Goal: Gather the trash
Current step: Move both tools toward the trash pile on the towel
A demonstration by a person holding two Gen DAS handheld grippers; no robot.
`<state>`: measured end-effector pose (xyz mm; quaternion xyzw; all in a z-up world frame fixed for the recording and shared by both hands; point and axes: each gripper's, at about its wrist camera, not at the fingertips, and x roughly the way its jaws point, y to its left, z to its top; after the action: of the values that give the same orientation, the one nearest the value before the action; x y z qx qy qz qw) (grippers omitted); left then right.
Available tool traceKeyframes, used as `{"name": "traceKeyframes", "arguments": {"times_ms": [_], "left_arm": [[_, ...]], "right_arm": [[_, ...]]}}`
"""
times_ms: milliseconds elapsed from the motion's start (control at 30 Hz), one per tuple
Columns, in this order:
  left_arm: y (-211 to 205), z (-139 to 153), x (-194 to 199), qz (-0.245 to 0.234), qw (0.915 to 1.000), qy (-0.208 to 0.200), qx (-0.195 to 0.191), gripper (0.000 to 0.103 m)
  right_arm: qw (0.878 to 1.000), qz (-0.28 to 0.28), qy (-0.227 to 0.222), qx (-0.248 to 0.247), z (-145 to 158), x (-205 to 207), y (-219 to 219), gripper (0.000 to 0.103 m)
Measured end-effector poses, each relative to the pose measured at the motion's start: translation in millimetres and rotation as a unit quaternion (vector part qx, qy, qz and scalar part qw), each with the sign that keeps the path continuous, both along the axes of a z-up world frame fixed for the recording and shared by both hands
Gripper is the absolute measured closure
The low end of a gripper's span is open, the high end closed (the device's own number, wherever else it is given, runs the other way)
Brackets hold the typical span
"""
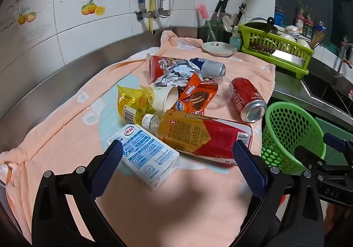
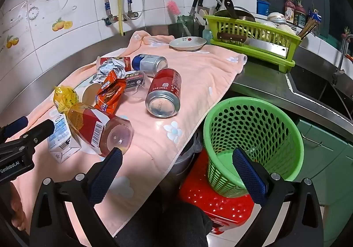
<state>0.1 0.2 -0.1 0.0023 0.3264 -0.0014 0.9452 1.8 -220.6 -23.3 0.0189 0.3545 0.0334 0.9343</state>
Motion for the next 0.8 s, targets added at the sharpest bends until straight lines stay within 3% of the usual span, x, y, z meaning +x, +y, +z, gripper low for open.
{"name": "traceKeyframes", "arguments": {"times_ms": [800], "left_arm": [[1.1,0.3,-0.7,0.001,1.0,-0.002,0.003,0.005]], "right_arm": [[1.0,0.004,-0.003,0.0,2.4,0.0,4.7,0.006]]}}
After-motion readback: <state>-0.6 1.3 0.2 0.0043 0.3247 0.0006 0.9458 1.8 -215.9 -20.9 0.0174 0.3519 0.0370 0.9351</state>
